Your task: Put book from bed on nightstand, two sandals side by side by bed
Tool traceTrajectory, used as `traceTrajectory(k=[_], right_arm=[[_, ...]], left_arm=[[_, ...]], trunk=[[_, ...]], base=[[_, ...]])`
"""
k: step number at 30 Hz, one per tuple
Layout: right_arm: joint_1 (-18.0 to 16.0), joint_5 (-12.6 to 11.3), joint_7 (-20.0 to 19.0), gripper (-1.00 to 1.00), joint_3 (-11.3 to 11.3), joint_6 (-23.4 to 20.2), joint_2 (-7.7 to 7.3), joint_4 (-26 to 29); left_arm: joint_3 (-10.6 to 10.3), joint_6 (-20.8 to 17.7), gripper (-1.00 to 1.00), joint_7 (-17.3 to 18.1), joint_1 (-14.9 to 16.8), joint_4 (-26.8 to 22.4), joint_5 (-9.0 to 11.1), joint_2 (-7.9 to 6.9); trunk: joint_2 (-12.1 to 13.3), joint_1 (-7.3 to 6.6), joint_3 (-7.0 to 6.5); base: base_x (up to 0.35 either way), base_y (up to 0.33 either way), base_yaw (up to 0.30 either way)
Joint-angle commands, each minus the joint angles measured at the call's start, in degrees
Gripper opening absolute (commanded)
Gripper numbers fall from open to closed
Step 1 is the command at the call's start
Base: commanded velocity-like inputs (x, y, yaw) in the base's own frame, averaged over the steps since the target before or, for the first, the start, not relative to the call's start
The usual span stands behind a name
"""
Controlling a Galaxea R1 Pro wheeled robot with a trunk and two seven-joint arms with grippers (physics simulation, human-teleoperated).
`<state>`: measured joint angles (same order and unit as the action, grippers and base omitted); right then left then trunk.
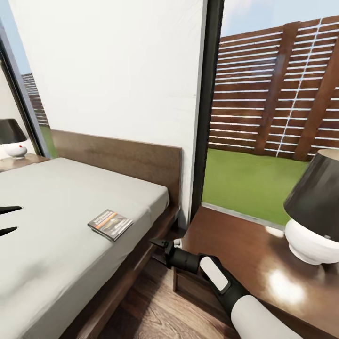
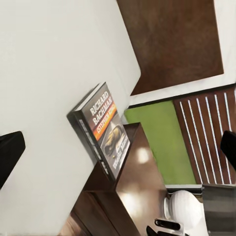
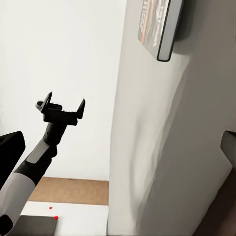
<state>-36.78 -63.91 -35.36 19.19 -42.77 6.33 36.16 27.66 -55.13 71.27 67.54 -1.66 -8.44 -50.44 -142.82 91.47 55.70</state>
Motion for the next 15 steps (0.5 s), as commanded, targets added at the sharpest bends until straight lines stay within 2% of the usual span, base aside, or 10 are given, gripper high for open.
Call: traceTrajectory(k=[1, 9, 15], right_arm=[[0.0, -0.2, -0.1, 1.0, 0.0, -0.2, -0.01, 0.0], [0.0, -0.2, -0.1, 1.0, 0.2, -0.1, -0.01, 0.0], [0.0, -0.2, 0.1, 1.0, 0.4, -0.1, -0.07, 0.1]], left_arm=[[0.4, -0.4, 1.0, 0.4, 0.0, 0.0, -0.6, 0.0], [0.4, -0.1, 1.0, 0.4, 0.0, 0.0, -0.6, 0.16], [0.4, 0.6, 1.0, 0.6, 0.0, 0.0, -0.7, 1.01]], trunk=[[0.0, -0.01, 0.06], [0.0, -0.01, 0.06], [0.0, -0.01, 0.06]], base=[[0.0, 0.0, 0.17], [0.0, 0.0, 0.071], [0.0, 0.0, 0.007]])
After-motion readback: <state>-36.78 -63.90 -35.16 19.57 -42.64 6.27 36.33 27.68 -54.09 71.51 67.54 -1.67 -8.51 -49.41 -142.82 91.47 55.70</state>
